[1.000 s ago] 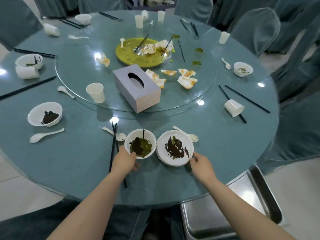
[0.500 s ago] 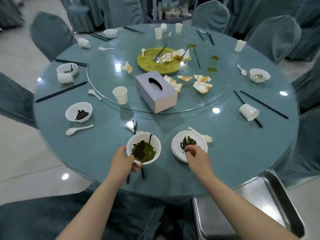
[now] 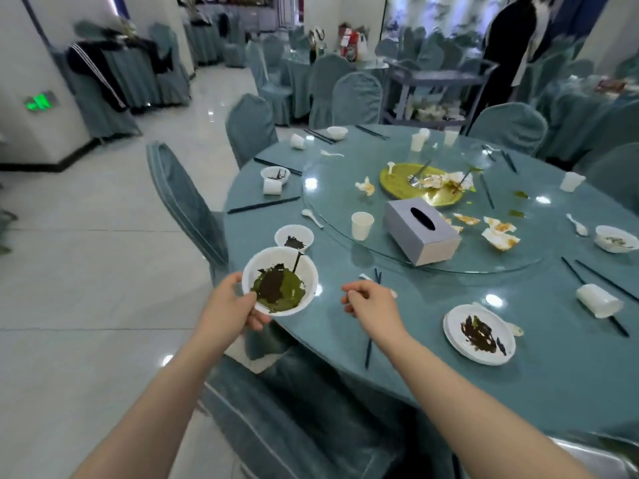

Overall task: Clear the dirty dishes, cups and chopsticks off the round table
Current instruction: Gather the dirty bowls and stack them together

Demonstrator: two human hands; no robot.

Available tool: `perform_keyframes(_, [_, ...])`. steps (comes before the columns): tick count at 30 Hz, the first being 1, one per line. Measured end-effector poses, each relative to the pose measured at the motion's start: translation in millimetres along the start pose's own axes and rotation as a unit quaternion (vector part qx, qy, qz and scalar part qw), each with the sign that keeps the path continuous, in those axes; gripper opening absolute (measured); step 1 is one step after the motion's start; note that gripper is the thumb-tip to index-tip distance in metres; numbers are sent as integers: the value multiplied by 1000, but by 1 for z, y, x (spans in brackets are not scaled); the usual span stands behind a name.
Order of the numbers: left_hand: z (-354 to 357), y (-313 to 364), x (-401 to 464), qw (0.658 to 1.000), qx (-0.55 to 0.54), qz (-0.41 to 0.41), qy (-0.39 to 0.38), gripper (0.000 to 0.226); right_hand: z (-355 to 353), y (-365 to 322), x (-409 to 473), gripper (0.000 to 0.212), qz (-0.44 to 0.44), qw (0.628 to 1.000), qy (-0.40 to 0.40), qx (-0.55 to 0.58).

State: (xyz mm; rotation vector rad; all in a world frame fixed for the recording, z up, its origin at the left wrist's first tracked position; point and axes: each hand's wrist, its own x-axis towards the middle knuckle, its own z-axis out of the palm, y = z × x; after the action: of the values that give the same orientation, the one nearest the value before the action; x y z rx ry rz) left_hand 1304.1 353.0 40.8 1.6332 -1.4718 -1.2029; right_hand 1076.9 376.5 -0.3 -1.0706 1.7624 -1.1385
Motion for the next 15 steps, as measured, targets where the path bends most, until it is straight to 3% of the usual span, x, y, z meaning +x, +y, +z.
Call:
perform_keyframes(8, [-152,-39,-34,997,-39,17,63,33,146,-72,-48,23,-44,997,-62,30])
perform_keyframes(15, [-241,-64,-32,993,-78,20,84,31,201,-97,-51,20,-43,995,-81,30])
